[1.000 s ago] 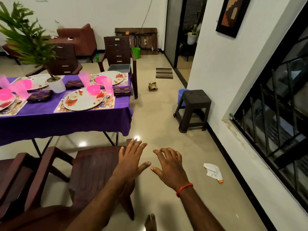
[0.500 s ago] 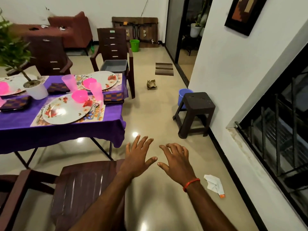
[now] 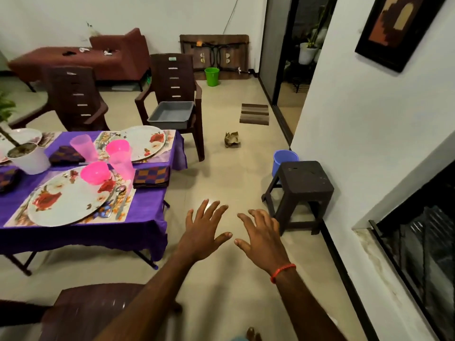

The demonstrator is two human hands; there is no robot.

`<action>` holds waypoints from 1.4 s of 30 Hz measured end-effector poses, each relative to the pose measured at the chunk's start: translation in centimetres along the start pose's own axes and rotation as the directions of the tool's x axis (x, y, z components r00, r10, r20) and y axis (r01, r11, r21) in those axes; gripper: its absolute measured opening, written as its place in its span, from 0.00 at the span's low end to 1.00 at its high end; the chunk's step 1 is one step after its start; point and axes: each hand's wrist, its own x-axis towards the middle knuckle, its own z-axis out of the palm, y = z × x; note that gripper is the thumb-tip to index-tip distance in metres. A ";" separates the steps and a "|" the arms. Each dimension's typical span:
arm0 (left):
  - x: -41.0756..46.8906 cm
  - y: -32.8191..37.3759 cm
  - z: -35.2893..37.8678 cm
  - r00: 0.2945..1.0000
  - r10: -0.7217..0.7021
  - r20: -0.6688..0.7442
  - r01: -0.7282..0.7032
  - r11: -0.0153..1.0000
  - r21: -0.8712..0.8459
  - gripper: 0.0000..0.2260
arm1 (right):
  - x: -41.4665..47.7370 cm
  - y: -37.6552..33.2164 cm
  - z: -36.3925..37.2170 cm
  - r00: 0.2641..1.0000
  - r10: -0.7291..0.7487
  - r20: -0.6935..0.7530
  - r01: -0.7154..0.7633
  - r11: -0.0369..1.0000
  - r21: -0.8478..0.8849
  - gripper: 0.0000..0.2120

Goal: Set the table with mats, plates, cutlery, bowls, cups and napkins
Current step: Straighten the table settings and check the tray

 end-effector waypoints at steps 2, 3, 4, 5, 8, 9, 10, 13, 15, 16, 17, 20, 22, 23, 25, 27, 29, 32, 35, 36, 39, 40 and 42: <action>2.9 0.2 -0.2 1.000 -0.015 -0.018 0.015 1.000 -0.001 0.34 | 2.8 1.7 -0.3 1.000 -0.027 0.011 0.027 1.000 0.000 0.33; 4.3 0.2 -0.2 0.999 -0.030 -0.029 0.030 1.000 -0.004 0.34 | 4.1 2.4 -0.4 0.999 -0.044 0.015 0.044 0.999 0.004 0.32; 5.7 0.2 -0.2 0.998 -0.048 -0.034 0.048 0.999 -0.008 0.34 | 5.6 3.2 -0.5 0.998 -0.061 0.027 0.061 0.998 0.006 0.32; 6.7 0.1 -0.2 0.997 -0.063 -0.039 0.063 0.998 -0.008 0.34 | 6.9 3.8 -0.7 0.997 -0.073 0.037 0.073 0.997 0.008 0.32; 9.4 -0.5 -0.1 0.993 -0.102 -0.052 0.102 0.995 -0.003 0.34 | 10.8 5.2 -0.8 0.993 -0.108 0.047 0.107 0.994 0.011 0.33; 10.4 -0.9 0.0 0.991 -0.122 -0.054 0.122 0.992 -0.005 0.34 | 12.4 5.6 -0.7 0.992 -0.123 0.039 0.122 0.992 0.012 0.33; 11.4 -1.4 0.1 0.989 -0.140 -0.054 0.140 0.990 -0.005 0.34 | 13.9 5.9 -0.6 0.991 -0.132 0.035 0.132 0.991 0.010 0.33; 14.9 -3.3 0.4 0.984 -0.170 -0.056 0.170 0.985 -0.010 0.34 | 18.6 7.1 0.0 0.988 -0.148 0.039 0.148 0.989 -0.001 0.33; 18.1 -4.9 0.5 0.982 -0.181 -0.056 0.181 0.983 -0.013 0.34 | 22.3 7.8 0.5 0.987 -0.153 0.036 0.154 0.988 0.001 0.32; 19.6 -5.6 0.5 0.982 -0.181 -0.061 0.181 0.983 -0.009 0.34 | 23.9 8.1 0.8 0.987 -0.160 0.028 0.160 0.987 -0.008 0.32; 21.5 -6.6 0.3 0.980 -0.187 -0.063 0.187 0.982 -0.014 0.34 | 26.1 8.4 1.2 0.986 -0.164 0.030 0.165 0.986 -0.015 0.32; 26.7 -9.0 -0.4 0.977 -0.202 -0.061 0.201 0.979 -0.029 0.34 | 31.7 9.0 2.2 0.984 -0.171 0.050 0.173 0.984 -0.042 0.33; 30.2 -10.7 -1.2 0.978 -0.198 -0.068 0.196 0.980 -0.035 0.35 | 35.5 9.2 2.4 0.984 -0.172 0.055 0.175 0.983 -0.057 0.33; 31.7 -11.5 -1.6 0.977 -0.200 -0.069 0.198 0.980 -0.038 0.35 | 37.1 9.2 2.4 0.985 -0.170 0.040 0.173 0.983 -0.057 0.33; 35.4 -13.2 -2.6 0.976 -0.205 -0.074 0.202 0.978 -0.050 0.35 | 40.8 9.3 2.4 0.987 -0.158 0.011 0.158 0.986 -0.049 0.33; 38.3 -14.5 -3.4 0.975 -0.206 -0.082 0.202 0.978 -0.059 0.35 | 43.9 9.5 2.5 0.990 -0.141 0.012 0.141 0.990 -0.020 0.33; 40.7 -15.3 -3.8 0.974 -0.210 -0.084 0.205 0.977 -0.063 0.35 | 46.4 9.9 2.8 0.991 -0.132 0.028 0.132 0.991 0.007 0.33; 44.3 -16.6 -4.2 0.974 -0.215 -0.070 0.211 0.976 -0.062 0.35 | 50.2 10.6 3.3 0.989 -0.135 0.058 0.134 0.991 0.030 0.33; 48.3 -18.3 -4.0 0.972 -0.225 -0.071 0.222 0.973 -0.056 0.35 | 54.8 11.9 3.8 0.986 -0.150 0.070 0.148 0.988 0.041 0.32; 49.5 -18.9 -3.8 0.971 -0.230 -0.072 0.226 0.973 -0.053 0.35 | 56.2 12.2 4.0 0.985 -0.163 0.064 0.160 0.986 0.043 0.32; 54.6 -21.0 -3.5 0.964 -0.260 -0.065 0.259 0.966 -0.016 0.34 | 62.0 13.7 4.5 0.980 -0.189 0.069 0.185 0.981 0.059 0.33; 56.0 -21.6 -3.6 0.961 -0.272 -0.059 0.272 0.962 -0.008 0.34 | 63.8 14.0 4.4 0.976 -0.201 0.082 0.195 0.978 0.068 0.33; 59.2 -22.8 -3.8 0.956 -0.288 -0.052 0.289 0.957 0.017 0.35 | 67.6 14.7 4.3 0.969 -0.221 0.111 0.214 0.974 0.078 0.33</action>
